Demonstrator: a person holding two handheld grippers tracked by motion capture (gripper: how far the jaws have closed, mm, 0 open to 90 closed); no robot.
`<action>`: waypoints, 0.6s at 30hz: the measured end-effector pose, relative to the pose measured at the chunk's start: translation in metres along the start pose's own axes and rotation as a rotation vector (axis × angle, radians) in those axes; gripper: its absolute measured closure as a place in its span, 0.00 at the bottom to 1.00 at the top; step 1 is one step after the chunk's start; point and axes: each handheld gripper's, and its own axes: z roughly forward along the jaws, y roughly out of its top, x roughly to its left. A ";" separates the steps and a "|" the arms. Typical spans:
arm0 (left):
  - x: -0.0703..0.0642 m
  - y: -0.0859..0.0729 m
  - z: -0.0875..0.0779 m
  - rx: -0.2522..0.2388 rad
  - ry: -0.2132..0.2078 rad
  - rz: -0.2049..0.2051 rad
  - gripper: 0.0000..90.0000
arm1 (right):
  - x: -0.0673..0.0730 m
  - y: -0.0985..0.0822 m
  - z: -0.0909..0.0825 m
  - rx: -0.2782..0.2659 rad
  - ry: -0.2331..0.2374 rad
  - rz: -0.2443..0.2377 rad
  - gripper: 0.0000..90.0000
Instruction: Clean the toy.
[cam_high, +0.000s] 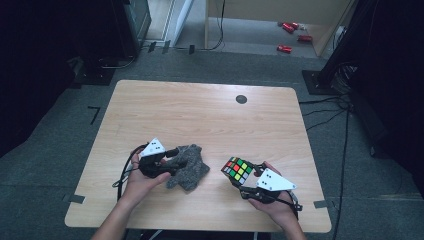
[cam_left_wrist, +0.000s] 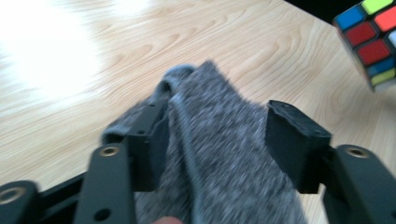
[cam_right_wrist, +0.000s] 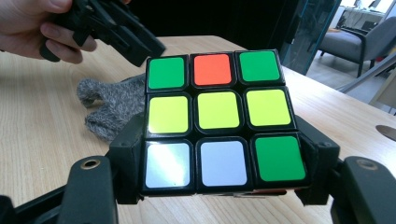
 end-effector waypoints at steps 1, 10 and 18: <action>-0.004 0.001 0.008 0.023 0.015 0.008 0.38 | 0.001 0.000 0.001 0.003 0.002 -0.004 0.38; -0.026 -0.009 0.052 0.186 0.158 0.078 0.37 | 0.003 0.001 0.008 0.027 0.040 0.010 0.38; -0.026 -0.011 0.044 0.127 0.122 0.112 0.89 | 0.008 0.001 0.007 0.038 0.034 0.026 0.38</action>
